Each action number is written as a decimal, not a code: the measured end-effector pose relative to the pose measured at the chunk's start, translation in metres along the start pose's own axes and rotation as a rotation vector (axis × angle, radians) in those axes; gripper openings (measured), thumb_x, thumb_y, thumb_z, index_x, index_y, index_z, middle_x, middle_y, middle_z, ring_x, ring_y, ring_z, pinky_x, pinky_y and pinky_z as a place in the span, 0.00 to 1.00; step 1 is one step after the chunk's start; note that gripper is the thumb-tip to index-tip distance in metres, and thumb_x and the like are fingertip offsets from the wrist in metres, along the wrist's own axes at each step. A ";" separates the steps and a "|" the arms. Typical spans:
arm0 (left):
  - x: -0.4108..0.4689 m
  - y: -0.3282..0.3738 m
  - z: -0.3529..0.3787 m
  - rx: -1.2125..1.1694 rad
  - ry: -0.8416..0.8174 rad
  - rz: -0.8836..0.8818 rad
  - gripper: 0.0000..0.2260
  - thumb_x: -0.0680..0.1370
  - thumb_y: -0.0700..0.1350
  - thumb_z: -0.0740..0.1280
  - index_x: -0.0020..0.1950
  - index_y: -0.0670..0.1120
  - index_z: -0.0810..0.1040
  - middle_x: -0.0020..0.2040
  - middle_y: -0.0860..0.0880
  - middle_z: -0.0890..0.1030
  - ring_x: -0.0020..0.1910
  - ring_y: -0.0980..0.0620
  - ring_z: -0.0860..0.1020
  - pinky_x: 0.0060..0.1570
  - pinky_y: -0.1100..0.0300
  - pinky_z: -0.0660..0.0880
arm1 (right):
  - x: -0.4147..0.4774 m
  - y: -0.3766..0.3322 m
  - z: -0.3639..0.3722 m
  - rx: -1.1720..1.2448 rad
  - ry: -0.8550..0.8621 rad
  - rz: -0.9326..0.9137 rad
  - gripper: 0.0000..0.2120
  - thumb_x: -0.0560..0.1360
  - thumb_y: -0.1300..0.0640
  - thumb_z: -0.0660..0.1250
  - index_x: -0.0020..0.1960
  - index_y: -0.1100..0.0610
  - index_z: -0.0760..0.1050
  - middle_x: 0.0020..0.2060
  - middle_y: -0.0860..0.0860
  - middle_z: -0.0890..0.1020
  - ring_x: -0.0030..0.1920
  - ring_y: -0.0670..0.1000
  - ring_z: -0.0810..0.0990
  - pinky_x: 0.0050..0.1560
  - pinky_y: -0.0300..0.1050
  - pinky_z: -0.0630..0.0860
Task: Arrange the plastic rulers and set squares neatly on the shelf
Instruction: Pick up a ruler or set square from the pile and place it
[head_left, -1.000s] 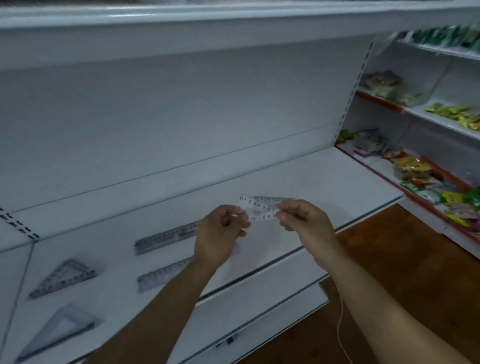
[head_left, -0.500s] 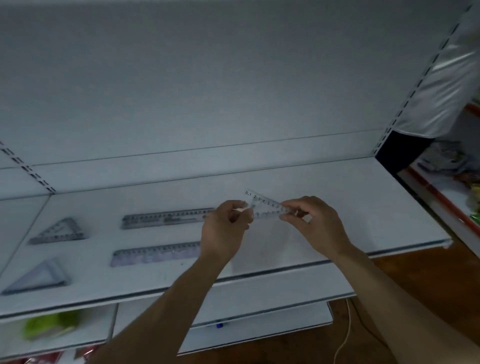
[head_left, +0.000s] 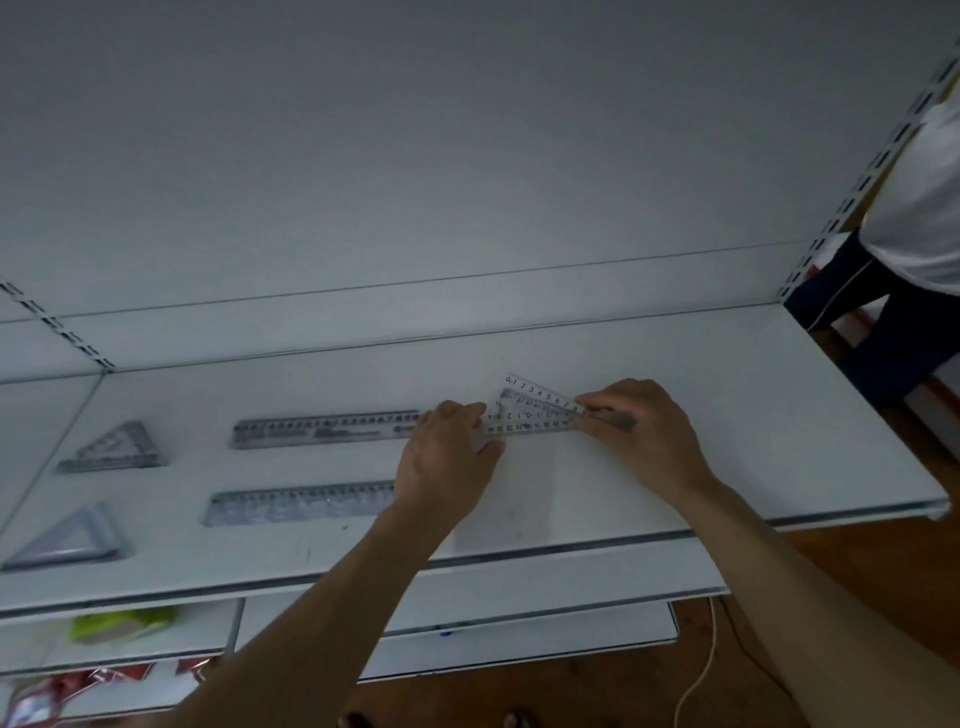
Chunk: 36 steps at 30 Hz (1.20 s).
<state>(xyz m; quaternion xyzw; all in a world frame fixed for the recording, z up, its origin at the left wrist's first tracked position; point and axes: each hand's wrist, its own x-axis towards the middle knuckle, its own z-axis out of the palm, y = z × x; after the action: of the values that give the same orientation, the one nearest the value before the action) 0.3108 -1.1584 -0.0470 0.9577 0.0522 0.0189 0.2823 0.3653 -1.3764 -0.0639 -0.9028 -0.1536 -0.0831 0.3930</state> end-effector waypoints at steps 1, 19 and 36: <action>0.000 -0.001 0.001 0.009 0.002 -0.001 0.19 0.77 0.51 0.66 0.67 0.47 0.74 0.58 0.47 0.77 0.58 0.47 0.73 0.59 0.55 0.70 | 0.001 0.002 0.001 -0.020 0.001 -0.012 0.10 0.68 0.52 0.76 0.49 0.51 0.84 0.41 0.45 0.81 0.44 0.40 0.70 0.47 0.22 0.63; 0.001 -0.009 0.009 -0.063 0.065 -0.082 0.16 0.77 0.51 0.68 0.63 0.48 0.79 0.55 0.48 0.76 0.53 0.49 0.75 0.57 0.59 0.71 | 0.004 0.016 0.008 -0.114 -0.050 -0.059 0.14 0.68 0.47 0.75 0.51 0.52 0.83 0.47 0.46 0.81 0.47 0.50 0.77 0.51 0.40 0.70; 0.002 -0.008 0.012 -0.083 0.083 -0.116 0.15 0.77 0.52 0.67 0.62 0.50 0.79 0.53 0.50 0.76 0.53 0.51 0.74 0.53 0.63 0.69 | 0.005 0.013 0.004 -0.013 -0.076 0.016 0.09 0.67 0.49 0.77 0.46 0.50 0.83 0.47 0.42 0.79 0.50 0.45 0.75 0.54 0.38 0.69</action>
<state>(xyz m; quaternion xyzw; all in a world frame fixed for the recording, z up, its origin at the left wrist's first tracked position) 0.3128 -1.1577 -0.0614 0.9390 0.1183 0.0444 0.3200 0.3742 -1.3809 -0.0746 -0.9091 -0.1605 -0.0464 0.3815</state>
